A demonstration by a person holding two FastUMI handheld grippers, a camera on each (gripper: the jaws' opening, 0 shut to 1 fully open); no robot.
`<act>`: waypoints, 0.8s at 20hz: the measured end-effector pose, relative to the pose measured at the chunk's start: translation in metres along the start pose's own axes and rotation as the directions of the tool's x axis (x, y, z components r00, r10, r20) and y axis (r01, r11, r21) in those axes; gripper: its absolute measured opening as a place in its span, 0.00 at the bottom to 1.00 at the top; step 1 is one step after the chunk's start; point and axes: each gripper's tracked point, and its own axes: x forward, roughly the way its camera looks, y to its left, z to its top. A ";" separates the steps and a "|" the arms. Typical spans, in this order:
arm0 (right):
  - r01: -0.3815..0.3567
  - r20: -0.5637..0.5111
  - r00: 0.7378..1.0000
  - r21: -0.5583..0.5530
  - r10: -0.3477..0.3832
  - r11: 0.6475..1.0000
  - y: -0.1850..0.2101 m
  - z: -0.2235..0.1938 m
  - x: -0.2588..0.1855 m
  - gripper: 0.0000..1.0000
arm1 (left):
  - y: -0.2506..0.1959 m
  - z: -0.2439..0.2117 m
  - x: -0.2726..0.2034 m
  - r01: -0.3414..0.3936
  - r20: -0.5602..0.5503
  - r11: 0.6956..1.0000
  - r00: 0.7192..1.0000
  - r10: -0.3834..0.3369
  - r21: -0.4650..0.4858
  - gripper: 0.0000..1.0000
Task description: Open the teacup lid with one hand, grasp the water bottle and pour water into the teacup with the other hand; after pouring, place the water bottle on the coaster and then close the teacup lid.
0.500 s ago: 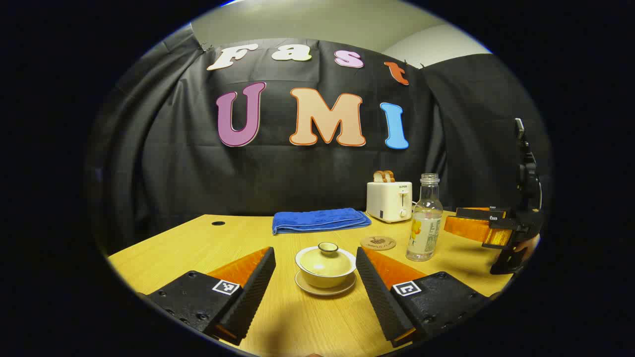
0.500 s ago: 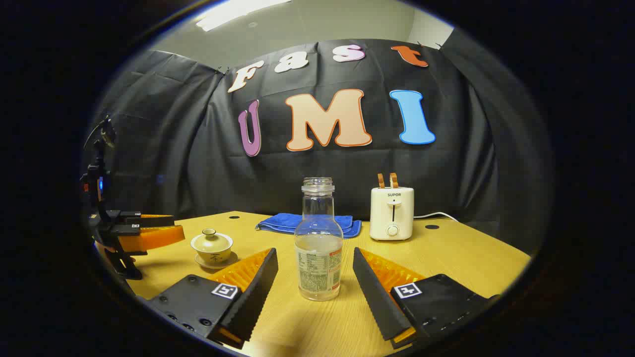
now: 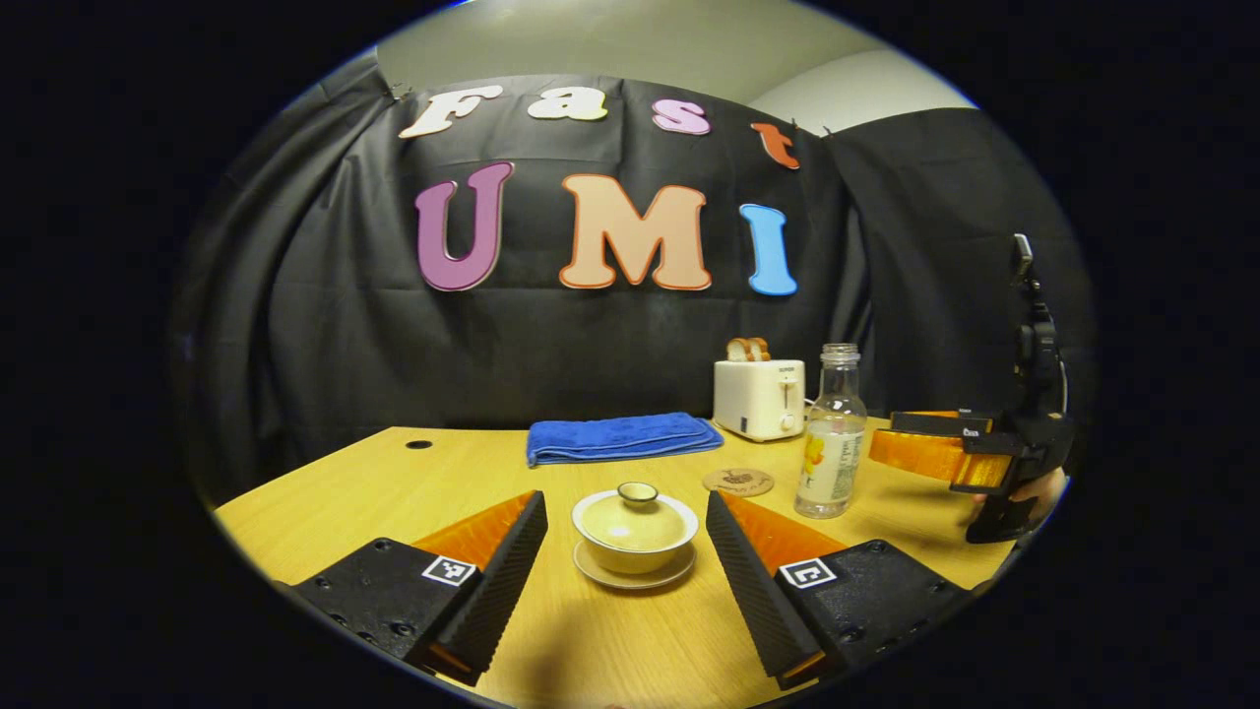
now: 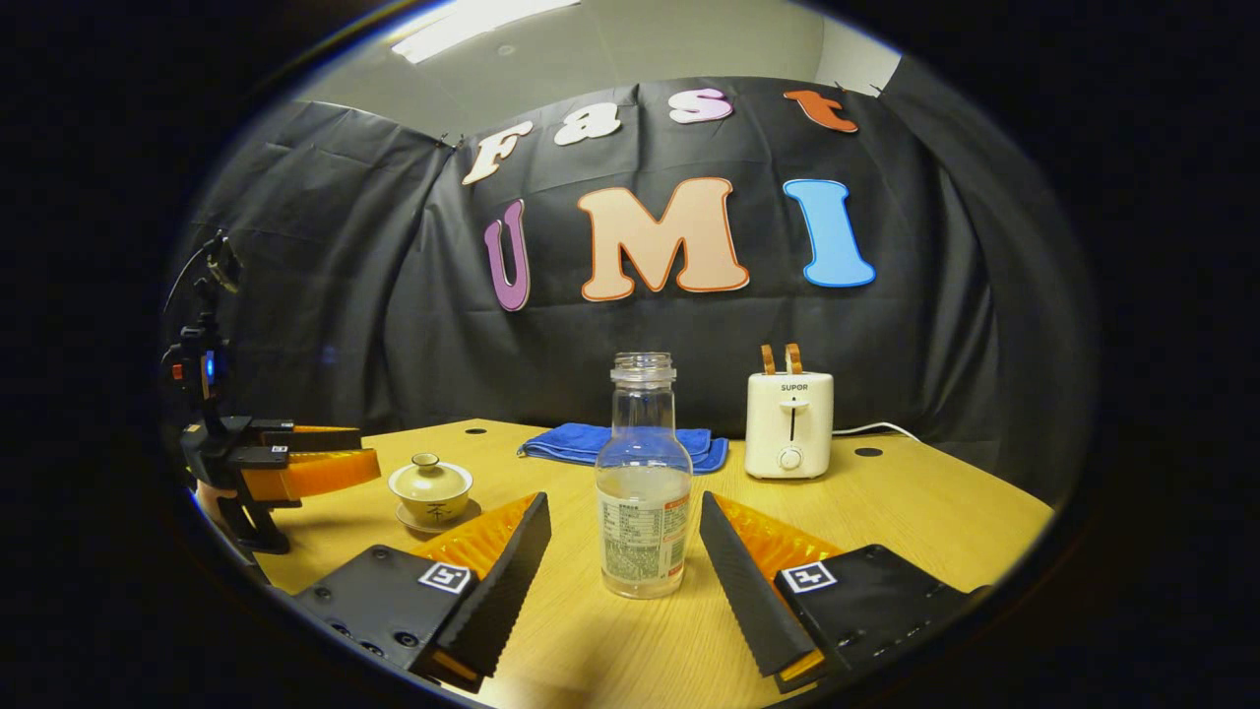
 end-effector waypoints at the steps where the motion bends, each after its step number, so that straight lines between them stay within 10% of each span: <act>1: 0.007 0.003 1.000 0.001 -0.007 1.000 -0.002 0.000 0.001 0.95 | 0.004 0.001 0.000 -0.004 0.001 1.000 1.000 0.004 -0.001 0.95; 16: 0.013 0.002 1.000 0.000 -0.013 1.000 -0.001 0.001 -0.002 0.95 | 0.013 0.001 0.007 -0.067 -0.005 0.998 0.998 0.067 0.001 0.95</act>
